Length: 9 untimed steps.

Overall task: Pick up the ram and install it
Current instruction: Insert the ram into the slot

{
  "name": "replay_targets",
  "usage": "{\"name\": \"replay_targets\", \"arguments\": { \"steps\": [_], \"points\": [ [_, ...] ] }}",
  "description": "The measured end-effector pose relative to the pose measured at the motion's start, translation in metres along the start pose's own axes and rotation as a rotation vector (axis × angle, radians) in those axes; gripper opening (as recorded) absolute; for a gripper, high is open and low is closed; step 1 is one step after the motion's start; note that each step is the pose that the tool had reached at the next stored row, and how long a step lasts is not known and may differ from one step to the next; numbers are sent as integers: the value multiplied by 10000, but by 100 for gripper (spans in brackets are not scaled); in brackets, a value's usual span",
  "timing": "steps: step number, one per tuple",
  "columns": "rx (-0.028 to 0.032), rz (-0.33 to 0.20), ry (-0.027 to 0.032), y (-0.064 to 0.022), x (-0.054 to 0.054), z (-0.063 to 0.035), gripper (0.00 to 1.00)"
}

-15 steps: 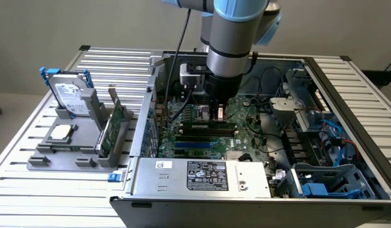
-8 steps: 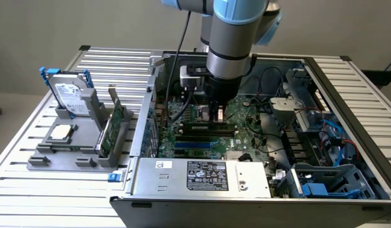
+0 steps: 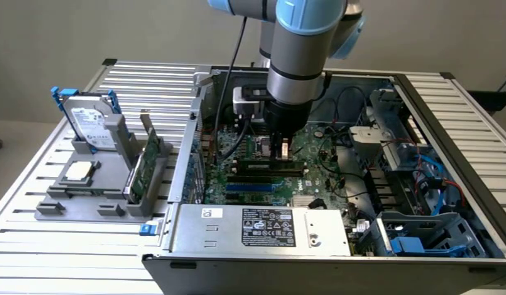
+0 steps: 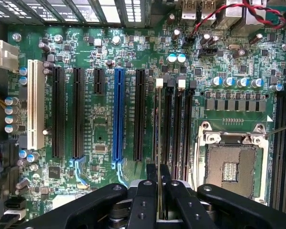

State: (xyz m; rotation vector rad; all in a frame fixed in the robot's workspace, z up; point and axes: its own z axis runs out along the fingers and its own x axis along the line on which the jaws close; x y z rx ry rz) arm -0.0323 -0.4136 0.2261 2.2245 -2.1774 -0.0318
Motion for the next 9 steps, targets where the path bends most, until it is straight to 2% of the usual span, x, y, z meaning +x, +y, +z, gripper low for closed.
{"name": "replay_targets", "arguments": {
  "steps": [9],
  "points": [
    [0, 9, -1, -1, -3, 18, 14]
  ]
}}
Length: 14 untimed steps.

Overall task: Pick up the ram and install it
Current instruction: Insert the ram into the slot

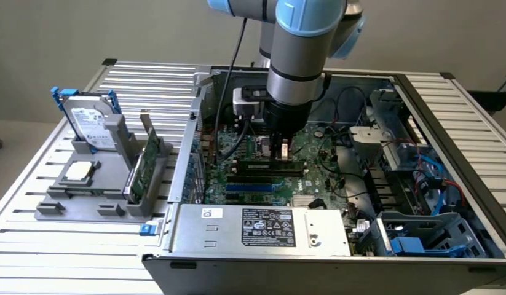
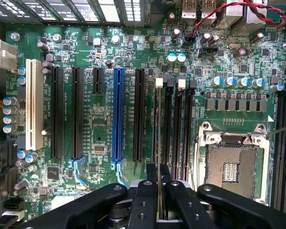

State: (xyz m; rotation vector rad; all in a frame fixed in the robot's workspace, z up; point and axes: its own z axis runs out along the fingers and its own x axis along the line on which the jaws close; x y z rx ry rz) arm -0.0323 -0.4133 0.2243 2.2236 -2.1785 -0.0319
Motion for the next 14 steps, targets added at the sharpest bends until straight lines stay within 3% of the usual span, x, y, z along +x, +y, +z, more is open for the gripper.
{"name": "replay_targets", "arguments": {
  "steps": [14],
  "points": [
    [-2, 267, -11, -1, -7, 20, 14]
  ]
}}
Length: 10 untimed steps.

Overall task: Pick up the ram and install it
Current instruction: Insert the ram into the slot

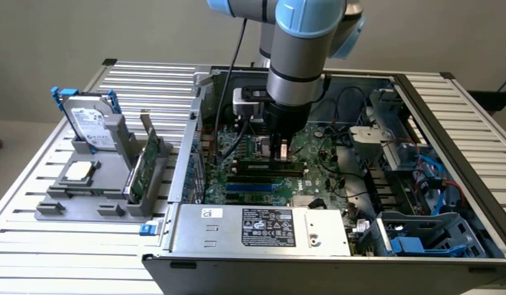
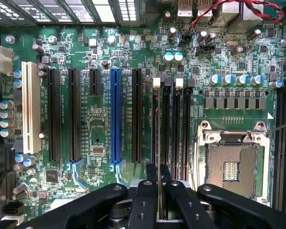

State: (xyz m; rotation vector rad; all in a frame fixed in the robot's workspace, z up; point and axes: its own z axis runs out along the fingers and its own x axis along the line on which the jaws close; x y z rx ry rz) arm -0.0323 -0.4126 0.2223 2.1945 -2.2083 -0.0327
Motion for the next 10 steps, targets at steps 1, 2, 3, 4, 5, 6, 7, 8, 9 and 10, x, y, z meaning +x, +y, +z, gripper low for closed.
{"name": "replay_targets", "arguments": {
  "steps": [1, 2, 3, 4, 5, 6, 7, 8, 9, 10],
  "points": [
    [1, 18, -2, 0, -1, 3, 14],
    [0, 33, -1, 0, -2, 6, 14],
    [0, 45, -1, 0, -3, 9, 14],
    [-1, 55, -1, 0, -4, 13, 14],
    [-1, 64, -1, 0, -5, 17, 14],
    [-1, 72, -1, 0, -5, 20, 14],
    [-2, 79, -1, 0, -6, 22, 14],
    [-2, 86, 0, -1, -6, 26, 14],
    [-2, 93, -2, -1, -7, 29, 14],
    [-1, 99, -3, -1, -8, 33, 14]
  ]
}}
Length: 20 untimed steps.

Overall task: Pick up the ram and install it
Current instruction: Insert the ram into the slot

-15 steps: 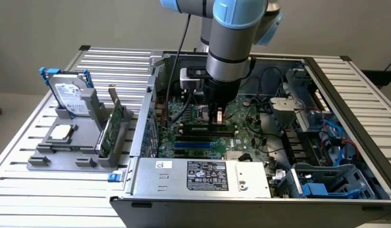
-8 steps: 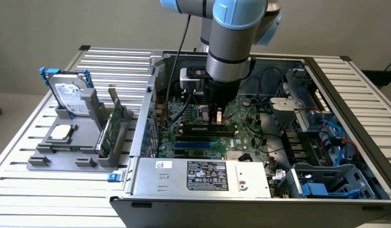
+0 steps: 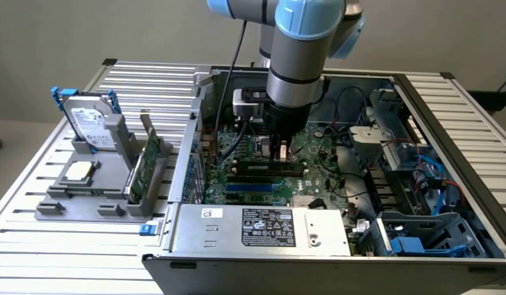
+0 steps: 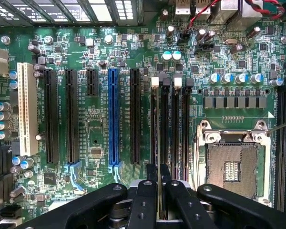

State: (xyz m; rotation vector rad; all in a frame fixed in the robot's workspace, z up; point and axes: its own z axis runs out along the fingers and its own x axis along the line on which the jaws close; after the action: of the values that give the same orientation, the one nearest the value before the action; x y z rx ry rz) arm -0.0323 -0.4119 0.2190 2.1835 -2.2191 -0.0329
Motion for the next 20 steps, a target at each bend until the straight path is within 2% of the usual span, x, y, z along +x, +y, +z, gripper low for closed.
{"name": "replay_targets", "arguments": {
  "steps": [9, 10, 13, 14, 15, 20],
  "points": [
    [-2, 43, -2, -1, -7, 23, 15],
    [-4, 49, -1, -1, -7, 23, 27],
    [-12, 63, -2, 1, -6, 17, 33],
    [-14, 67, -3, 2, -6, 9, 33],
    [-19, 73, -3, 5, -6, -5, 40],
    [-57, 104, -3, 15, -5, -152, 40]
  ]
}}
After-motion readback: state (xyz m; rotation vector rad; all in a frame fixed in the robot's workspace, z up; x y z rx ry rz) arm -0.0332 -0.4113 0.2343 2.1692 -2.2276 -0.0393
